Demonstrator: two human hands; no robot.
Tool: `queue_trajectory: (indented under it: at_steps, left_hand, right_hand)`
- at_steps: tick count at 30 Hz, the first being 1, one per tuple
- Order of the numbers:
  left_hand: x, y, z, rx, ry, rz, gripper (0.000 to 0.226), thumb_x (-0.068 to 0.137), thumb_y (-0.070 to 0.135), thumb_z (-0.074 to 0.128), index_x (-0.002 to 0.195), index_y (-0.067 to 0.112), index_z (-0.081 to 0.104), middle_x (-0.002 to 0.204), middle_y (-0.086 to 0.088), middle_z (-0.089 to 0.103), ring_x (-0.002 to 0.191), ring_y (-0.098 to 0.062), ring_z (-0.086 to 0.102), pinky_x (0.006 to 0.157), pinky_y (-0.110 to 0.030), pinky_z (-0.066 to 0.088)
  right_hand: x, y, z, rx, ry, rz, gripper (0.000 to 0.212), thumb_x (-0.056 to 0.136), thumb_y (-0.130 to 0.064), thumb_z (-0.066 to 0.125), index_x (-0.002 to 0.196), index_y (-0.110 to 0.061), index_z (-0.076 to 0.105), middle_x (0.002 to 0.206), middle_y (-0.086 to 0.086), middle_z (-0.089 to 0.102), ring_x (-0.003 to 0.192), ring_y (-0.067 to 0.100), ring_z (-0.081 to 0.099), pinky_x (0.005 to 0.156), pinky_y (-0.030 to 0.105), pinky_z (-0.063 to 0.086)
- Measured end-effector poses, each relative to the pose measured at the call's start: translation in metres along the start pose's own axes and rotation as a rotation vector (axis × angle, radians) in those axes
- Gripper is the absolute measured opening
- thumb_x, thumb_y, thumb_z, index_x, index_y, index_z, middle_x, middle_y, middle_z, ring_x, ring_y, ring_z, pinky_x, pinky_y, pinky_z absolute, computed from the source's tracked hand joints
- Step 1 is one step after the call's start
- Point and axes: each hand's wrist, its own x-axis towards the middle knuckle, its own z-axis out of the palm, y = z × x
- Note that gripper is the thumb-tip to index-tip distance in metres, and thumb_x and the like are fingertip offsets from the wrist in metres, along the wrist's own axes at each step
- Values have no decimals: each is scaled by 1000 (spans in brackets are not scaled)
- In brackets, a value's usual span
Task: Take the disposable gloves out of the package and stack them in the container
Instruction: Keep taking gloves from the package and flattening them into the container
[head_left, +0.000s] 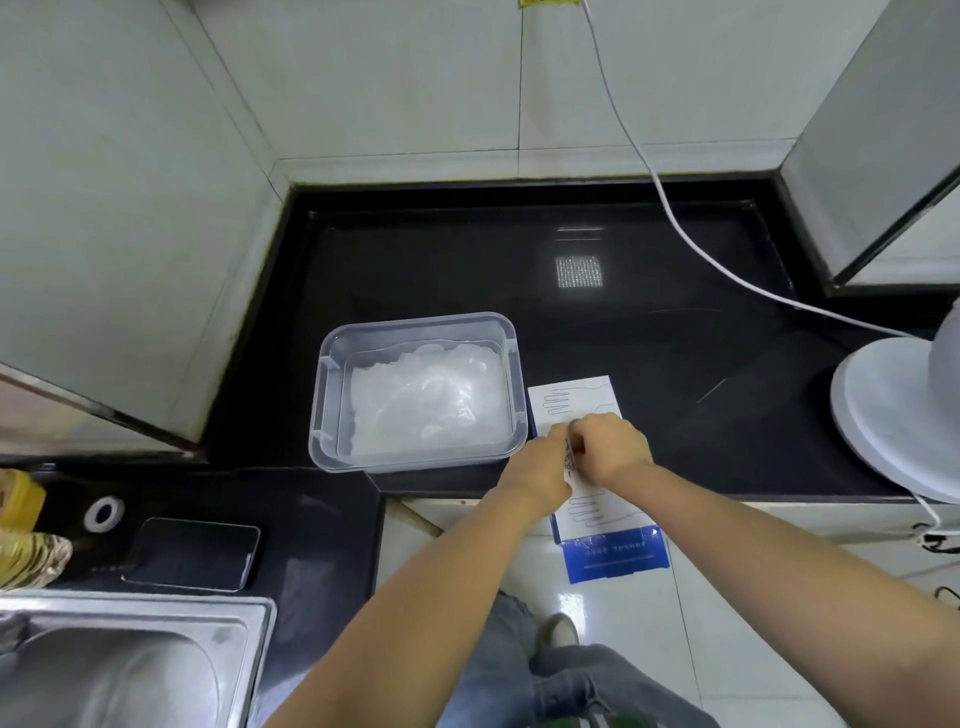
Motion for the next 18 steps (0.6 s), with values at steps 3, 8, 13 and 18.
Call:
queue_trajectory:
  at_steps: [3,8,13,18]
  left_hand:
    - [3,-1,2,9,-6,-1,75,87,6,67,148,21,25,128,-9,57,110,-28,61,90,-34,52]
    - [5,-1,2,69,-2,18,70,86,7,68,142,18,28,116,-11,60,101,-25,62,78,-29,49]
    - [7,1,0,141,-24,27,67,86,9,68,140,12,28,117,-13,58,104,-27,61,73,-28,42]
    - [5,0,0,125,-28,29,60,86,12,69,135,11,34,119,-12,58,106,-26,61,78,-30,48]
  right_hand:
    - [-1,4,-5,100,-26,-7,17,83,-10,61,84,-27,66,89,-3,69,78,18,62,72,30,55]
    - [6,18,-22,425,24,-22,12,85,-12,66,76,-20,70,80,-4,69,77,17,67,78,36,58]
    - [9,24,-56,984,101,-69,14,91,-7,59,79,-11,59,87,3,61,85,21,60,84,36,51]
    - [6,22,-79,1399,47,10,8,92,-8,49,86,-14,50,93,11,59,86,24,62,82,37,53]
